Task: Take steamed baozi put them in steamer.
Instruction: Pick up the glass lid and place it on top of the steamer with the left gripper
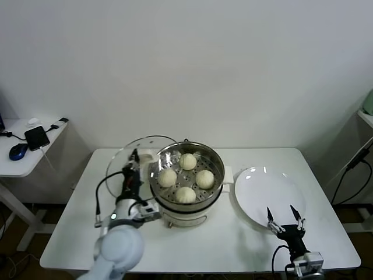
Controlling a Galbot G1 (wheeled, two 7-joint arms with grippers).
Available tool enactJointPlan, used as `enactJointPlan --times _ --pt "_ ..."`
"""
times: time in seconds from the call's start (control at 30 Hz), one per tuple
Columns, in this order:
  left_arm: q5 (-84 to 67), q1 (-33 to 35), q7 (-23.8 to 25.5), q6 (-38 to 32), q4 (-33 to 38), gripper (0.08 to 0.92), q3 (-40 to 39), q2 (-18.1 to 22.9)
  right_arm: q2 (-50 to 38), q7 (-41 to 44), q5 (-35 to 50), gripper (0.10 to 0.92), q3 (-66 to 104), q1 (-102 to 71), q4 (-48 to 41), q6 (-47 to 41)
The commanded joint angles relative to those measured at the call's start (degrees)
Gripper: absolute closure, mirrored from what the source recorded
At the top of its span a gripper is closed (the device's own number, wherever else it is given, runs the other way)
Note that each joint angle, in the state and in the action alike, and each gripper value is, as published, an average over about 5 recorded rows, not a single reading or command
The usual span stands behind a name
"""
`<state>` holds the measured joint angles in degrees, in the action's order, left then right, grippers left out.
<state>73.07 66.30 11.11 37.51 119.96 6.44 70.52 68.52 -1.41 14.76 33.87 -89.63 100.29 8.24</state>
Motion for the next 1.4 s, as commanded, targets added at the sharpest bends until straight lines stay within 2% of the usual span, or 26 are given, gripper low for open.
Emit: enactJointPlan --times 0.03,0.2,0.6,1.03,1.4 --pt "16.9 -5.2 7.3 5.6 -2.3 0.867 -15.1 11.0 0.6 -0.2 -0.3 0.203 0.0 0.0 -1.3 3.8" --pt "17.9 -7.8 7.2 5.9 -6.5 0.867 -16.7 14.2 1.3 -0.2 -0.3 0.203 0.3 -0.3 -2.0 4.5" --pt "17.5 -10.3 4.9 6.4 -13.9 0.867 -17.2 16.7 2.1 -0.5 -0.4 0.203 1.4 -0.5 -2.6 5.6" --pt "19.4 -9.5 3.1 5.2 -17.3 0.867 -15.6 14.6 3.0 -1.9 -0.9 0.203 1.8 -0.1 -2.9 6.9" --pt "19.4 -9.4 2.1 4.6 -18.8 0.867 -15.1 14.6 3.8 -2.3 -2.1 0.203 2.1 0.1 -3.2 7.5"
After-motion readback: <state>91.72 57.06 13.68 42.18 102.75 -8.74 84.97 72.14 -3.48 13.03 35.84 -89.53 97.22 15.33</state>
